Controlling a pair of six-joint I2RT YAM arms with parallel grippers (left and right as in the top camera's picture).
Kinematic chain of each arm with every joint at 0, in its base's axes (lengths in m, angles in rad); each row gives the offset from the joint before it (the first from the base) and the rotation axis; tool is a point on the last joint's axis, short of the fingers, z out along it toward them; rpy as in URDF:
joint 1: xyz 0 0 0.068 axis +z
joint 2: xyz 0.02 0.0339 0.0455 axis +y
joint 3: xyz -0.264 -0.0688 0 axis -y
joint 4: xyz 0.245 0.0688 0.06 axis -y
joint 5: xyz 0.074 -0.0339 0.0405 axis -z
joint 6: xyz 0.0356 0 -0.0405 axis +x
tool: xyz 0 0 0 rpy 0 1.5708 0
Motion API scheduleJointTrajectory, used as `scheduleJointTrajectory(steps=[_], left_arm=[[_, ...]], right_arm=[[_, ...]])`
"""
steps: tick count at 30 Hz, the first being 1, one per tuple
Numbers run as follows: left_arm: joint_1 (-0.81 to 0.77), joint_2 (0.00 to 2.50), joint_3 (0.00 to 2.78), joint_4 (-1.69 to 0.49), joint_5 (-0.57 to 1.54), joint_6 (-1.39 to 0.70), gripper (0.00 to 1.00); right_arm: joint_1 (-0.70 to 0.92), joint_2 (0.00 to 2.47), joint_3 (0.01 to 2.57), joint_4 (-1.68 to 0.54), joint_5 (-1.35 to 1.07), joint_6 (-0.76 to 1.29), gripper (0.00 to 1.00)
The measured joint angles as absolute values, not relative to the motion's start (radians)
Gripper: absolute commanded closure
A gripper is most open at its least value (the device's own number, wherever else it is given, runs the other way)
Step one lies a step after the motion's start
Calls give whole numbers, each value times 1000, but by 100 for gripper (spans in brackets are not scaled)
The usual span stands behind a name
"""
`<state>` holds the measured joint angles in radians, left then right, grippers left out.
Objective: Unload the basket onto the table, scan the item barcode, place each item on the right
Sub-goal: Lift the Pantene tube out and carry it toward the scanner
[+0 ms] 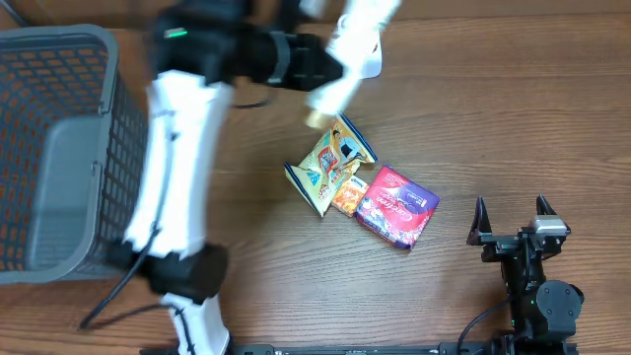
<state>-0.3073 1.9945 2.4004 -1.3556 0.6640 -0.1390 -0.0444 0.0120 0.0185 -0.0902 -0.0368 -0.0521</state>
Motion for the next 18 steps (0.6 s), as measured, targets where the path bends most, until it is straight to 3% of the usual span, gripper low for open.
scheduleJointTrajectory(steps=[7,18], left_arm=[[-462,2205,2400,-1147,662,-312,96],[-574,2397,2400,-979,646,-778,96]], right_arm=[[-44,12,19,-90,-37,-52,0],[-44,12,19,-90,-37,-52,0]])
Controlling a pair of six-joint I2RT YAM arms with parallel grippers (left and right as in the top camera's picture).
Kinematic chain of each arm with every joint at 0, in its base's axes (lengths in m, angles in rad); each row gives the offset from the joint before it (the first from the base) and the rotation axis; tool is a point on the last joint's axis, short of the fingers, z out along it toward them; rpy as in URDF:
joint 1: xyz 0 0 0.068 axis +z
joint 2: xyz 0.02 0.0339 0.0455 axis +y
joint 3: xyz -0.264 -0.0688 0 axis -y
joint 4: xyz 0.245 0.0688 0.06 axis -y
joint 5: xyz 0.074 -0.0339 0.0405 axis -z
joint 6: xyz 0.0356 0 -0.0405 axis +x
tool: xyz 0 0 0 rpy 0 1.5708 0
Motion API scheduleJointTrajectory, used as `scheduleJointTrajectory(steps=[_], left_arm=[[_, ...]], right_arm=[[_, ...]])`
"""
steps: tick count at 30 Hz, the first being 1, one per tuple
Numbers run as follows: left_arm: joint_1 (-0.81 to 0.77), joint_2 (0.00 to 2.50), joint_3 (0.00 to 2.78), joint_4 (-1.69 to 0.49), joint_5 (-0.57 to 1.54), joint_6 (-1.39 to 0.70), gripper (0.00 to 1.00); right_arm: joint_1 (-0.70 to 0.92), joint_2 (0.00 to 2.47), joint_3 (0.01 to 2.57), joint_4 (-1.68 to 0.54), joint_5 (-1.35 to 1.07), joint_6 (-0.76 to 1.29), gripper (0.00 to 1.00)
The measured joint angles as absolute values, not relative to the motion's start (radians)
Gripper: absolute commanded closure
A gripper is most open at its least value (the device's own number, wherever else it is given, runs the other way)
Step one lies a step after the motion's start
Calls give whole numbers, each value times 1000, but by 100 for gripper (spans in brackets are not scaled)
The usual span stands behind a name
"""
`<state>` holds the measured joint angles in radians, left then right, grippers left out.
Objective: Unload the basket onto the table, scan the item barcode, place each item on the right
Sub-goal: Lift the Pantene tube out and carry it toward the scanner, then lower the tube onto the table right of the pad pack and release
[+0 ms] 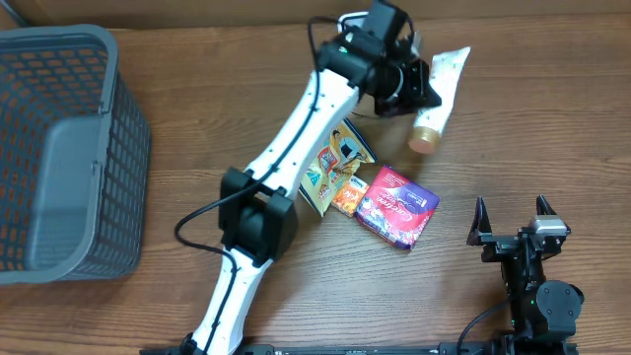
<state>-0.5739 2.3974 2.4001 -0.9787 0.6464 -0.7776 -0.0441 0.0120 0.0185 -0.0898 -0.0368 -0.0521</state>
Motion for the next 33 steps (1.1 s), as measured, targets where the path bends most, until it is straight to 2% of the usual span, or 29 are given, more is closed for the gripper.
scheduleJointTrajectory(steps=[6,11,19,21,26,33], left_arm=[[-641,2443,2400,-1046,539,-1000,96],[-703,2445,2400,-1061,432,-1106,96],[-775,2445,2400,-1081,276,-1156,95],[-788,2445,2400,-1097,211,-1176,91],[-804,2445,2400,-1115,71,-1234,87],[-804,2445,2400,-1114,9,-1259,87]], right_arm=[[-44,12,19,-90,-37,-52,0],[-44,12,19,-90,-37,-52,0],[-44,12,19,-90,-37,-52,0],[-44,12,19,-90,-37,-52,0],[-44,12,19,-89,-37,-52,0],[-44,12,19,-90,-37,-52,0]])
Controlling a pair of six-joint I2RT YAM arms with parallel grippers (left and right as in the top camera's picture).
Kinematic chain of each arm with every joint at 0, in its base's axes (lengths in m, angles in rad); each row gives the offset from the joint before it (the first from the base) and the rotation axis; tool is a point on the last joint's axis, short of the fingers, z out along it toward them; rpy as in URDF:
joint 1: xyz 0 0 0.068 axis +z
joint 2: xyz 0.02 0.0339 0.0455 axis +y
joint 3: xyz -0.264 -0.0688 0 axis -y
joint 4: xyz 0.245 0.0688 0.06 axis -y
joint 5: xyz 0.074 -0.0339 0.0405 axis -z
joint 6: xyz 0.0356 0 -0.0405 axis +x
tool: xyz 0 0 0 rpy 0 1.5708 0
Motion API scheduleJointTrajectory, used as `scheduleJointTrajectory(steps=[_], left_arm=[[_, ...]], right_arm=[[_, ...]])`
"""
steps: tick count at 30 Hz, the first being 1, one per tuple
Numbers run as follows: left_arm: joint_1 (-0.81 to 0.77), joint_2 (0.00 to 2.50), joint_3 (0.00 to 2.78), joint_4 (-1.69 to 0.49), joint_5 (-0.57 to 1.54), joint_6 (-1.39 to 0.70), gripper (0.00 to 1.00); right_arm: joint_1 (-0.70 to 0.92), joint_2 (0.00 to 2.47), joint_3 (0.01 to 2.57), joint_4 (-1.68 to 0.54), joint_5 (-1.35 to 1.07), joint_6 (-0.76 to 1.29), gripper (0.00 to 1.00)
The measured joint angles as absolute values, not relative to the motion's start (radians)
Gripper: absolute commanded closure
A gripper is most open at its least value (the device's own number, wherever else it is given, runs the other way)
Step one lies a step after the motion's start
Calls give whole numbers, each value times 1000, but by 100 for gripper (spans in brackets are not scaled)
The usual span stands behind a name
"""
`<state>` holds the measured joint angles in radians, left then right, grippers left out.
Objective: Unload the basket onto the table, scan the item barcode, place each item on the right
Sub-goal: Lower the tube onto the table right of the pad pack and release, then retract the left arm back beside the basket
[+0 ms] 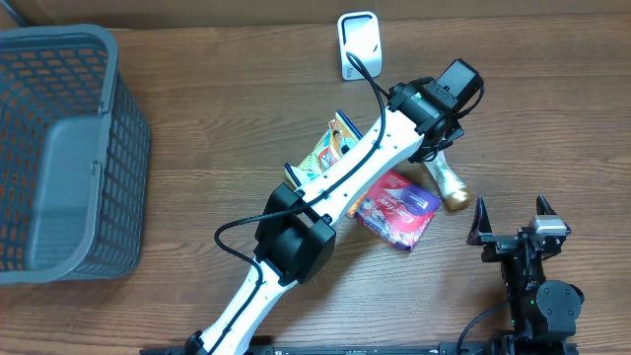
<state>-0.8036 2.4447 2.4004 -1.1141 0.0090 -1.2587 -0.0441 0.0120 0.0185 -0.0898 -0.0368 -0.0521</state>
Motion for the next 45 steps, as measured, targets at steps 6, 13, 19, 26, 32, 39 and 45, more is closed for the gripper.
scheduleJointTrajectory(steps=[6,13,19,26,32,39,45], left_arm=[[-804,2445,2400,-1110,-4,-1245,65],[-792,2444,2435,-1143,-13,-1088,46],[-778,2371,2518,-1156,-27,-873,0],[-775,2114,2558,-1253,-88,-696,0],[-774,1930,2574,-1477,-228,-655,0],[-774,1879,2572,-1687,-279,-610,0],[-767,1879,2543,-1688,-243,-566,0]], right_arm=[[-44,12,19,-90,-37,-52,0],[-44,12,19,-90,-37,-52,0],[-44,12,19,-90,-36,-52,0],[-44,12,19,-90,-37,-52,0],[-44,12,19,-90,-37,-52,0],[-44,12,19,-90,-37,-52,0],[-44,12,19,-90,-36,-52,0]])
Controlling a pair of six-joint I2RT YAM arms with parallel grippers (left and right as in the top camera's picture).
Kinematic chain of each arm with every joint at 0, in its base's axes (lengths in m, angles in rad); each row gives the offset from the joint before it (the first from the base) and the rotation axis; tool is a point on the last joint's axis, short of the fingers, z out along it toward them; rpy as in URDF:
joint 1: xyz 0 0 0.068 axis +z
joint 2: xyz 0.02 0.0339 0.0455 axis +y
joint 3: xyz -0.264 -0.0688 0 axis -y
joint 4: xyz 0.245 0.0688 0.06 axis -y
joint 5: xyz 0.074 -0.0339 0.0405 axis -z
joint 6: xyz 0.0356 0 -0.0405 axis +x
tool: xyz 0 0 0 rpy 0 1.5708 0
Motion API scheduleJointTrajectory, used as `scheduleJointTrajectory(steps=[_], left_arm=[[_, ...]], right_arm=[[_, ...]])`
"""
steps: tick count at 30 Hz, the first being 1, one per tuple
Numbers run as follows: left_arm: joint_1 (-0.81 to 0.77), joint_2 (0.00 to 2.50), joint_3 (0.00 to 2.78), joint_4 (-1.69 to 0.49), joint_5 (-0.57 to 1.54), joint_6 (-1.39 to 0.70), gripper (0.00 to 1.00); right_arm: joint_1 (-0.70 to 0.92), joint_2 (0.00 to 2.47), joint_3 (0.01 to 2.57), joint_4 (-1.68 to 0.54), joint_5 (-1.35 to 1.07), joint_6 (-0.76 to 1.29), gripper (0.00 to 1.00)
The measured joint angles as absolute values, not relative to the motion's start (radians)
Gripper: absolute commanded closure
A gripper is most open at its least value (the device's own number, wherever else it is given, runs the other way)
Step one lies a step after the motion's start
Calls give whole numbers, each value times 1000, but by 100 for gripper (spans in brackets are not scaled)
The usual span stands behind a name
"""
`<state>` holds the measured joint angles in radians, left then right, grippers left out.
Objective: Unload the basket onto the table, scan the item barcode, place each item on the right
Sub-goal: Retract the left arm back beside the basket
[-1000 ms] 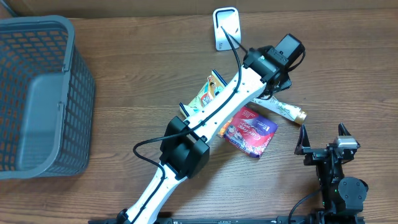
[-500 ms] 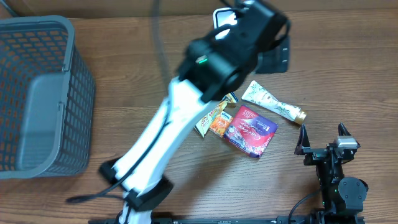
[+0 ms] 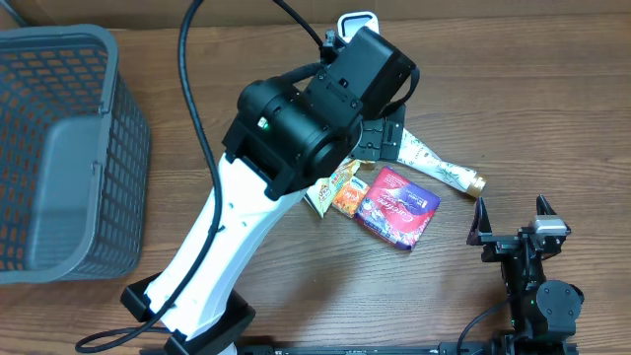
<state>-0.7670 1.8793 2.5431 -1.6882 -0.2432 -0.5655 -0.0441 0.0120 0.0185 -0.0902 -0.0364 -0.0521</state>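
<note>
A white tube with a gold cap [image 3: 439, 168] lies flat on the table, cap pointing right, right of centre. My left gripper [image 3: 383, 140] hovers at the tube's left end, raised well off the table on its big arm; its fingers look open and hide that end. The white barcode scanner [image 3: 357, 20] stands at the back edge, mostly covered by the left arm. My right gripper [image 3: 513, 212] rests open at the front right, holding nothing.
A purple packet [image 3: 396, 205], a small orange packet [image 3: 347, 193] and a yellow snack bag [image 3: 340, 177] lie together mid-table, partly under the left arm. A grey mesh basket [image 3: 59, 148] fills the left side.
The tube, then held steeply by the left gripper near the purple packet, now lies flat on the table. The left arm has risen toward the camera and pulled back left.
The left gripper first held the tube in a blur near the scanner. It then held the tube to the right of the scanner, later low beside the purple packet. Now the tube lies on the table and the arm has risen. The right arm never moved.
</note>
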Motion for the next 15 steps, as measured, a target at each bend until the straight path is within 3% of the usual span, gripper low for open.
scheduleJointTrajectory(steps=[5,15], left_arm=[[-690,1876,2540,-1688,-228,-570,0],[-340,1776,2538,-1687,-154,-568,0]], right_arm=[[-44,12,19,-90,-36,-52,0],[-44,12,19,-90,-37,-52,0]])
